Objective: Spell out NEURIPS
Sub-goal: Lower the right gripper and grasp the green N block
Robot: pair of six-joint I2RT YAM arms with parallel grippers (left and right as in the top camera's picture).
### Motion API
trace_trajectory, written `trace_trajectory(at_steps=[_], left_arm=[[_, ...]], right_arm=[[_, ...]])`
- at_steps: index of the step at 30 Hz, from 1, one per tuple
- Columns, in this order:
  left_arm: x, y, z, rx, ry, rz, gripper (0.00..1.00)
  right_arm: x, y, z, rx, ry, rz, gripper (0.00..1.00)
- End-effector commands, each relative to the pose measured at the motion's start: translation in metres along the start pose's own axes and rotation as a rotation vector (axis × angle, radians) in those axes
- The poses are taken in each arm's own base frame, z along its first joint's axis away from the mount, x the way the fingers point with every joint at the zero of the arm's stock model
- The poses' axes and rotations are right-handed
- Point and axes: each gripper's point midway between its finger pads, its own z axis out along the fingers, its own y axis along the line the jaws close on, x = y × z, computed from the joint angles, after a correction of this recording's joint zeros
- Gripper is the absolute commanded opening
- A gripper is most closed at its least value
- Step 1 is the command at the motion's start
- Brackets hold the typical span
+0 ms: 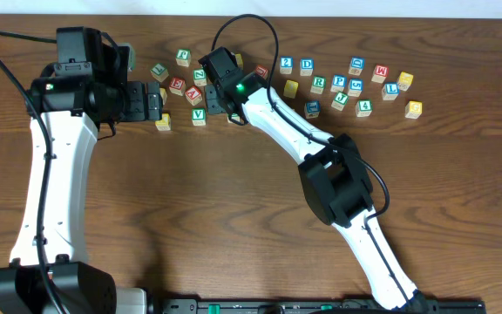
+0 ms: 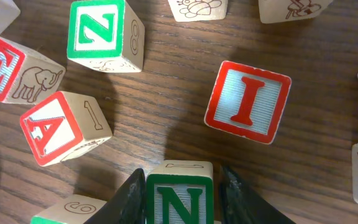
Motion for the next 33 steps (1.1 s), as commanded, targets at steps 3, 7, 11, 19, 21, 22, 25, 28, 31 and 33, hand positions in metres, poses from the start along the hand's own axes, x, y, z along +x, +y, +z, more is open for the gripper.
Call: trace_trajectory(at_steps=[3, 7, 11, 19, 21, 22, 25, 28, 31, 33], left_arm=[[-0.008, -0.003, -0.008, 0.011, -0.028, 0.021, 0.98], [-0.008, -0.003, -0.008, 0.011, -0.028, 0.021, 0.98], [-0.008, -0.003, -0.008, 0.011, -0.028, 0.021, 0.98], [-0.008, -0.003, -0.008, 0.011, -0.028, 0.021, 0.98], [-0.008, -0.003, -0.008, 0.011, -0.028, 0.021, 0.98], [-0.008, -0.003, -0.008, 0.011, -0.028, 0.021, 0.98], [-0.008, -0.003, -0.008, 0.011, -0.028, 0.021, 0.98], [-0.008, -0.003, -0.008, 0.011, -0.028, 0.021, 0.98], [-0.008, -0.003, -0.008, 0.011, -0.028, 0.021, 0.98], [-0.008, -0.003, -0.008, 0.011, -0.028, 0.021, 0.98]], right_arm=[[0.005, 0.002, 0.008, 0.017, 0.002, -0.061, 0.29], [0.005, 0.002, 0.008, 0.017, 0.003, -0.084, 0.24], [0.004, 0.002, 0.007, 0.016, 0.000, -0.094, 0.22], [-0.006, 0.006, -0.005, 0.004, -0.025, -0.118, 0.19], [-0.012, 0.008, -0.012, -0.001, -0.039, -0.128, 0.19], [-0.014, 0.009, -0.014, -0.003, -0.043, -0.131, 0.19], [-0.023, 0.011, -0.030, -0.010, -0.061, -0.128, 0.19], [-0.040, 0.010, -0.066, -0.017, -0.090, -0.116, 0.19], [-0.055, 0.012, -0.103, -0.042, -0.120, -0.104, 0.17], [-0.062, 0.012, -0.127, -0.054, -0.134, -0.080, 0.15]])
